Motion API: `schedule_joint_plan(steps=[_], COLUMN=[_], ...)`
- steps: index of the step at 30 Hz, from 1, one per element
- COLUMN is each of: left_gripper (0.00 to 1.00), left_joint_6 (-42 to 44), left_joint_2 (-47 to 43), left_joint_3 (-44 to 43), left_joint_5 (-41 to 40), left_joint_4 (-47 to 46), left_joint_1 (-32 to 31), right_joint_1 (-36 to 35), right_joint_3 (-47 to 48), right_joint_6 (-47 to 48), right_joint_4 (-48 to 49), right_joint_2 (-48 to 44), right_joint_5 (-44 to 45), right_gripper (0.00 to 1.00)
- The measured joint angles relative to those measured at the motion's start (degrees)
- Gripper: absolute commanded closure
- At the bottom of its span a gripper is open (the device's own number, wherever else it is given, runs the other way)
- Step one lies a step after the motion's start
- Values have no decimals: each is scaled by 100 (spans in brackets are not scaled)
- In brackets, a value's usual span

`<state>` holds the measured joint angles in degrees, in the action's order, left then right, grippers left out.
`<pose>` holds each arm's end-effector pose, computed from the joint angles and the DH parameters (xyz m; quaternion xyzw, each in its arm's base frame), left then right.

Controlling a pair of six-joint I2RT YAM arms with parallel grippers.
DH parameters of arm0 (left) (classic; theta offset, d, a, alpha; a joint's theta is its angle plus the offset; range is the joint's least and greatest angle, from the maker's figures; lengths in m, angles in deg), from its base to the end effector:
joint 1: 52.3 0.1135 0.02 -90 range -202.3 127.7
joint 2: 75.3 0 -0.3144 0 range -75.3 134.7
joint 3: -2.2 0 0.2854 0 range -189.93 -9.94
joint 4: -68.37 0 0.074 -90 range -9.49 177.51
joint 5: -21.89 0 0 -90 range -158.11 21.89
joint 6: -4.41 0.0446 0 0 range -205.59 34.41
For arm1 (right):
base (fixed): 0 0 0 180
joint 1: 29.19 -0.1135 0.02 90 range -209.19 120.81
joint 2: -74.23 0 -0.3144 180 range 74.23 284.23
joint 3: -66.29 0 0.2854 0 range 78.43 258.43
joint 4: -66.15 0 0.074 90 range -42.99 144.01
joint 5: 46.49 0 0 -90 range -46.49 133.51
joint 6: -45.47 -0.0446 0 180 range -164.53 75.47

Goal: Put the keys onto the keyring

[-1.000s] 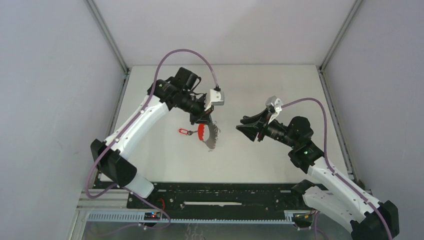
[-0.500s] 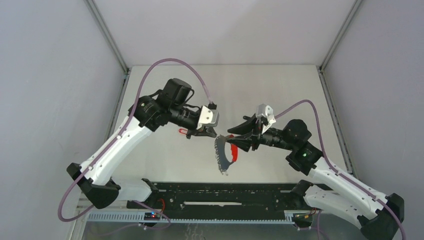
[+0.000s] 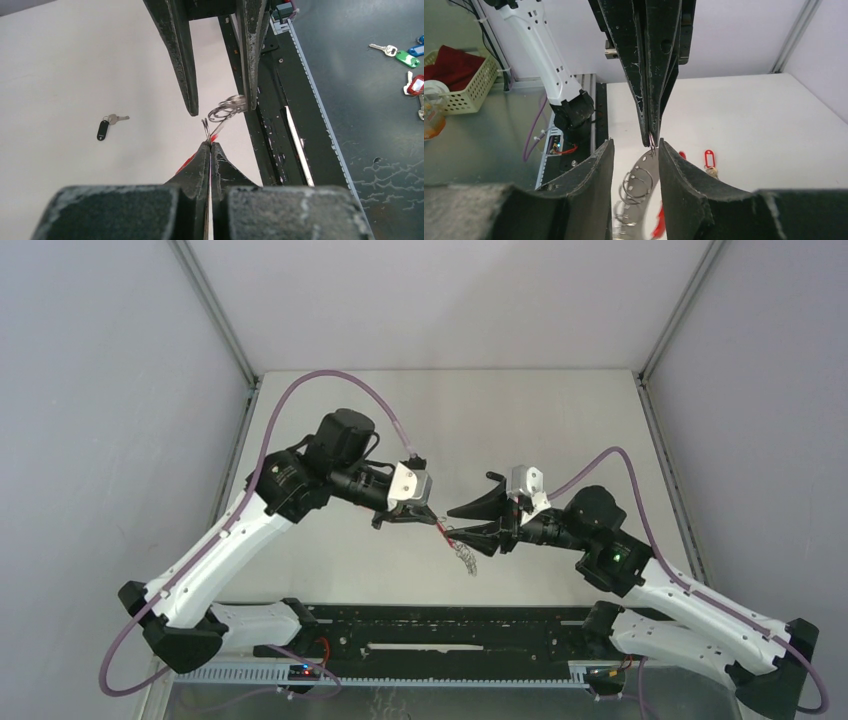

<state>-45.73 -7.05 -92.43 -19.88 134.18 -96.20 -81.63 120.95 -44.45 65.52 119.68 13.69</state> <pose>0.1494 -0.1899 0.4665 0.6809 0.4980 -0.3829 0.3766 0.0998 0.1662 0.4000 -0.4538 0.4789 0.4738 0.5833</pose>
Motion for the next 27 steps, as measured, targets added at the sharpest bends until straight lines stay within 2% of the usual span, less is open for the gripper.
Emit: schedule_joint_plan(steps=[10,18,27], left_gripper=[100,100,100], left_joint_6=[-39,-48,-155], left_joint_2=[-337,-352,-356], left_joint_3=[205,214,214], left_joint_5=[7,7,26], left_joint_4=[-90,-173,-293], left_joint_1=[-70,-98,-105], right_joint_1=[-160,-203,-219], right_joint_3=[221,339,439], right_joint_6=[444,503,527], right_joint_4=[-422,-623,-713], right_joint_2=[63,157,251], right_joint_5=[350,262,247], right_gripper=[60,62,83])
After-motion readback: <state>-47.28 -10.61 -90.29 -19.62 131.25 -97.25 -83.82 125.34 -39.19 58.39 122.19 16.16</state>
